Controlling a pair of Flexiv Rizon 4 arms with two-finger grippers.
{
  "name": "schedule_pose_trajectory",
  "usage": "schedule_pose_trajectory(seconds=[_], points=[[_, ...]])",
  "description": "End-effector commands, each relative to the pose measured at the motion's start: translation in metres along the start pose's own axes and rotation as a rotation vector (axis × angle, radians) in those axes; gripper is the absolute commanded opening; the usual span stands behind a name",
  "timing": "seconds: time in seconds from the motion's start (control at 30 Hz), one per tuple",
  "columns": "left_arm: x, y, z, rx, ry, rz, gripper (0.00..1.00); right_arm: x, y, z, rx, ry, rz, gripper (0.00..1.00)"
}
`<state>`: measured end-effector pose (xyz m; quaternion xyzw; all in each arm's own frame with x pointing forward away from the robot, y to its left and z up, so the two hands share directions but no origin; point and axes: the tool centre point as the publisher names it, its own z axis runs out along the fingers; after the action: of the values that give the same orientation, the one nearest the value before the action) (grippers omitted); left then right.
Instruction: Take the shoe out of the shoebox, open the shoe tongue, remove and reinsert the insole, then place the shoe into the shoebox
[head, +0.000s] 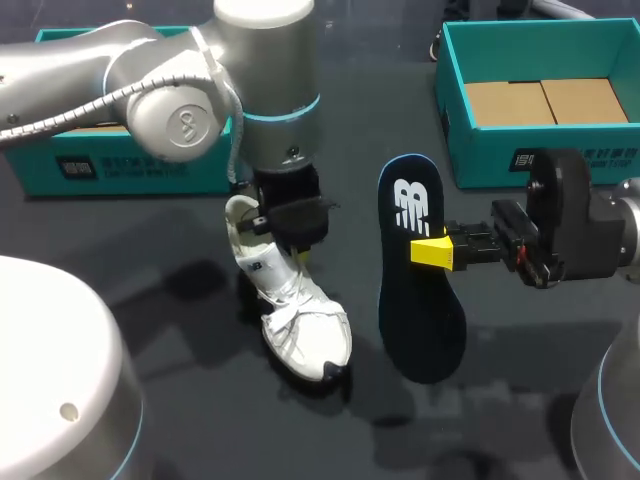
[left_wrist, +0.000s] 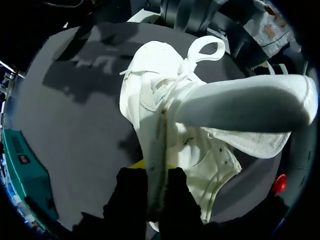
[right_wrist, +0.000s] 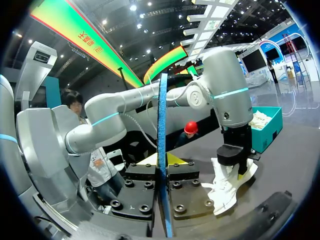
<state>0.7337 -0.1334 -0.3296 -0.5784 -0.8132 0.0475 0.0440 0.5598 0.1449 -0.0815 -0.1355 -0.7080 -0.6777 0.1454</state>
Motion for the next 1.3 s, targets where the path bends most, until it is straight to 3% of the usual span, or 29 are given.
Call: schedule_pose_trajectory(seconds=[0.03,0.4,1.3], points=[[-0.009,-0.012,0.011,-0.065,0.015,0.109,0.00,0.003,-0.001,0.000,0.001,-0.007,0.002,0.00],[-0.019,-0.029,0.024,-0.080,-0.006,0.225,0.00,0.003,-0.001,0.000,0.001,-0.007,0.002,0.00],[-0.049,-0.028,0.046,-0.110,-0.028,0.303,0.00,0.003,-0.001,0.000,0.001,-0.007,0.002,0.00]])
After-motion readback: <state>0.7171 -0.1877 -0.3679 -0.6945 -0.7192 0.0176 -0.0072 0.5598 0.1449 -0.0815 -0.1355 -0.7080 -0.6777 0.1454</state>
